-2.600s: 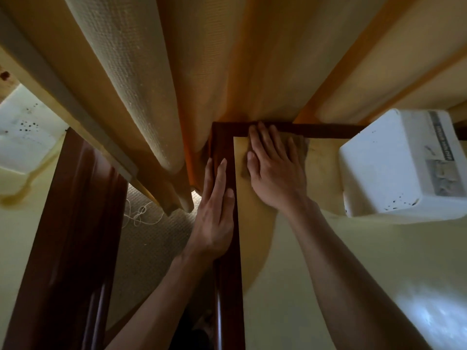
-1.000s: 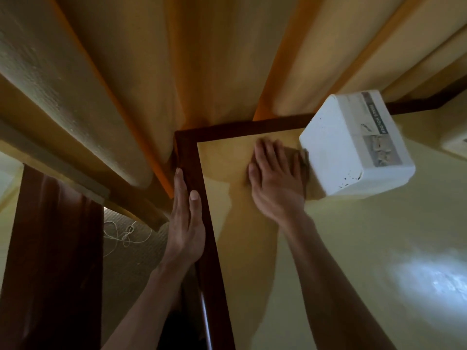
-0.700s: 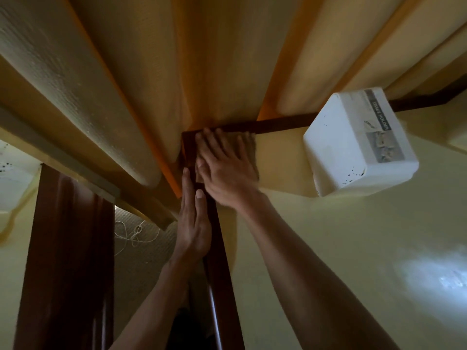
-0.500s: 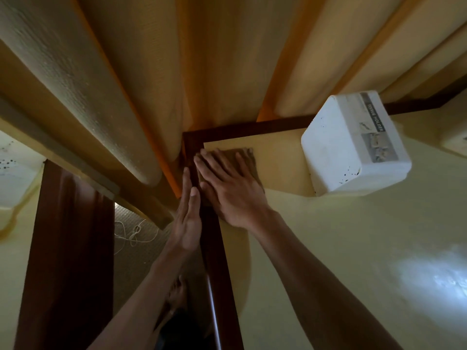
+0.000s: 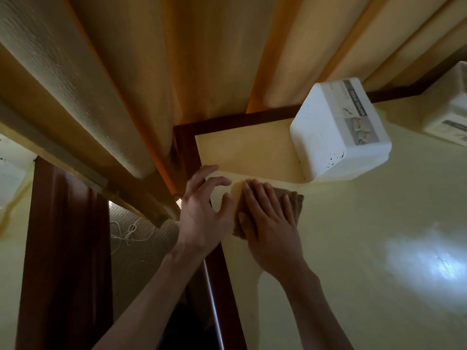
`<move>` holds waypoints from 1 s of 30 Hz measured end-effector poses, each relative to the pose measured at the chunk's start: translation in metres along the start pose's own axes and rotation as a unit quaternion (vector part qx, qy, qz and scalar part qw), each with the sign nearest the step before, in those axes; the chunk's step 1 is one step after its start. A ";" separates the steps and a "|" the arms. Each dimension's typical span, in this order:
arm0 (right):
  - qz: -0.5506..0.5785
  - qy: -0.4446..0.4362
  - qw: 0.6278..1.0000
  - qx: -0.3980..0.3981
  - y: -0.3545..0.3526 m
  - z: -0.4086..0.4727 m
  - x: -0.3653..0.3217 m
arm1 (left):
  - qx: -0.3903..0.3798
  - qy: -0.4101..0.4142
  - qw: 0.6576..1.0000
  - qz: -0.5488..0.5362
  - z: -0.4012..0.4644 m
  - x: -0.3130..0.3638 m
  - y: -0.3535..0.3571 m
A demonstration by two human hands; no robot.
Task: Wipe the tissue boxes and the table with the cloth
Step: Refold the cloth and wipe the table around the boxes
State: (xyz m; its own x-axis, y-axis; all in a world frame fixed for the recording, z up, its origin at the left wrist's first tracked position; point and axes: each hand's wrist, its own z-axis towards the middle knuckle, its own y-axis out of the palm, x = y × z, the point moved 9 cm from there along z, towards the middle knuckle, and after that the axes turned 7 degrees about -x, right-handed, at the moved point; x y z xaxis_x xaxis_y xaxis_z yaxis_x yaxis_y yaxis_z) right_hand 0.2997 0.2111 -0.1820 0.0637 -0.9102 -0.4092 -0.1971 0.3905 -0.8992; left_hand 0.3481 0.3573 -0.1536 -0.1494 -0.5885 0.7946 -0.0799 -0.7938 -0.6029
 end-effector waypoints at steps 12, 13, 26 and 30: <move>0.176 0.158 0.865 0.443 -0.178 -0.060 0.062 | -0.141 -0.022 0.961 -0.236 0.134 0.099 0.050; 0.196 0.172 0.857 0.444 -0.180 -0.060 0.068 | -0.144 -0.019 0.960 -0.239 0.148 0.111 0.053; 0.558 0.269 0.726 0.299 -0.134 -0.017 0.105 | -0.169 -0.029 0.971 -0.168 0.161 0.123 0.076; 0.556 0.240 0.756 0.248 -0.145 -0.006 0.104 | -0.119 -0.074 0.977 -0.159 0.140 0.111 0.043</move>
State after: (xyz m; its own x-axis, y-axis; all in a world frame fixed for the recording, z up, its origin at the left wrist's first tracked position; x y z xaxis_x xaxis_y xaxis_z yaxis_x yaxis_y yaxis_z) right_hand 0.3295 0.0591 -0.0932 -0.2581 0.1200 -0.9586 0.5316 0.8462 -0.0372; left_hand 0.4660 0.2366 -0.0817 0.0631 -0.3483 0.9353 -0.3278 -0.8924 -0.3102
